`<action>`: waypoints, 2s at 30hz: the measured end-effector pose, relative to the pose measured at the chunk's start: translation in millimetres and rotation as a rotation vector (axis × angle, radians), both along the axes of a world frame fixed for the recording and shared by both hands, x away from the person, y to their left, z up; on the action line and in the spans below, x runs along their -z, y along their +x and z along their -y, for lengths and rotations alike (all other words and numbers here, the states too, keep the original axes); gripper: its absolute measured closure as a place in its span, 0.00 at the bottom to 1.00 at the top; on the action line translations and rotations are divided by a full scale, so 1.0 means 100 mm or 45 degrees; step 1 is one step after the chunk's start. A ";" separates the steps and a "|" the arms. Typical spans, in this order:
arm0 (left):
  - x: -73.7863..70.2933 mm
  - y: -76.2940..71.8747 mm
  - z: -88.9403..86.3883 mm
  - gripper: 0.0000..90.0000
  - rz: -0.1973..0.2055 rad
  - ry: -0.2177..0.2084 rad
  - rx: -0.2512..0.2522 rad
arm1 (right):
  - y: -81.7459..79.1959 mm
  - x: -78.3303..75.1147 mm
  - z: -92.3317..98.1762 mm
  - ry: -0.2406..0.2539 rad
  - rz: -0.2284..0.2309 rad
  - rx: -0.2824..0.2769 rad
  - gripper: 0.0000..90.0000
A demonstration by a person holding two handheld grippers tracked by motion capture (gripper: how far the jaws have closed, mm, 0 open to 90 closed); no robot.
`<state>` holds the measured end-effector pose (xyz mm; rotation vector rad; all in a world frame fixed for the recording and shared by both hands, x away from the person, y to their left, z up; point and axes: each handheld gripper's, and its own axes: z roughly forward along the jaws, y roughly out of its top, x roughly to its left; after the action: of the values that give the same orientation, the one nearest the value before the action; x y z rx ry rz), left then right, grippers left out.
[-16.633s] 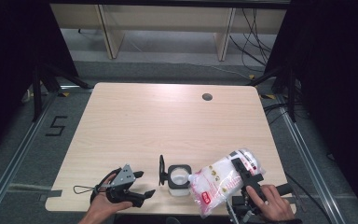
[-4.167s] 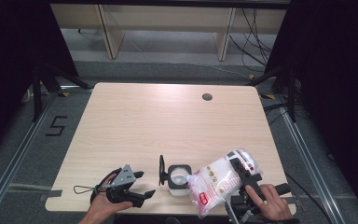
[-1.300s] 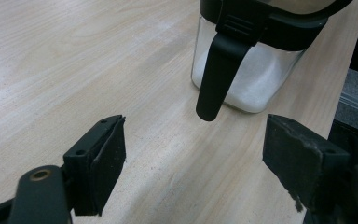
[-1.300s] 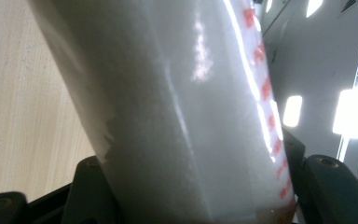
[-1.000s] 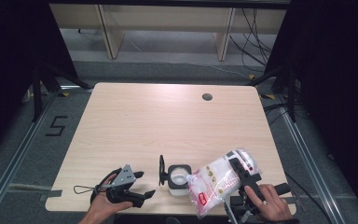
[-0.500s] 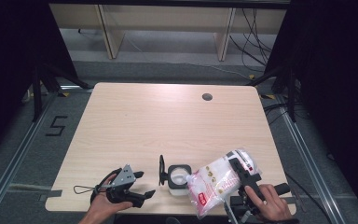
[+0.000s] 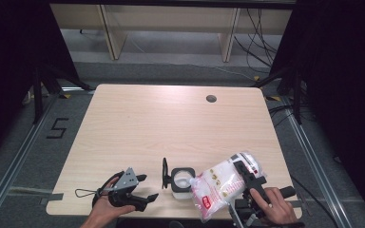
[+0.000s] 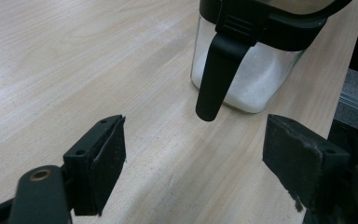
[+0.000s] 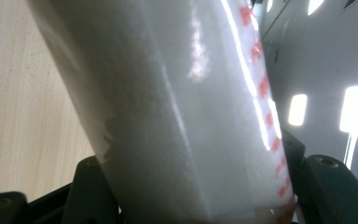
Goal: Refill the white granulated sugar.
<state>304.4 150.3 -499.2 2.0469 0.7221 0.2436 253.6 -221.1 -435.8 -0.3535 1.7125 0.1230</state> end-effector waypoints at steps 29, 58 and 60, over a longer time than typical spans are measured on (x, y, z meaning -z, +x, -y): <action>0.00 0.00 0.00 0.23 0.004 -0.002 -0.005 | 0.18 0.20 0.15 0.287 -0.318 -0.004 0.50; 0.00 0.01 0.00 0.23 0.029 0.007 0.011 | 0.21 0.21 0.07 0.168 -0.269 -0.040 0.53; 0.01 0.01 0.00 0.23 0.030 -0.001 0.016 | 0.21 0.22 0.08 0.170 -0.269 -0.043 0.53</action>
<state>305.5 149.8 -499.8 2.0439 0.6942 0.2597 274.8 -228.8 -457.7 -0.2776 1.8960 0.3066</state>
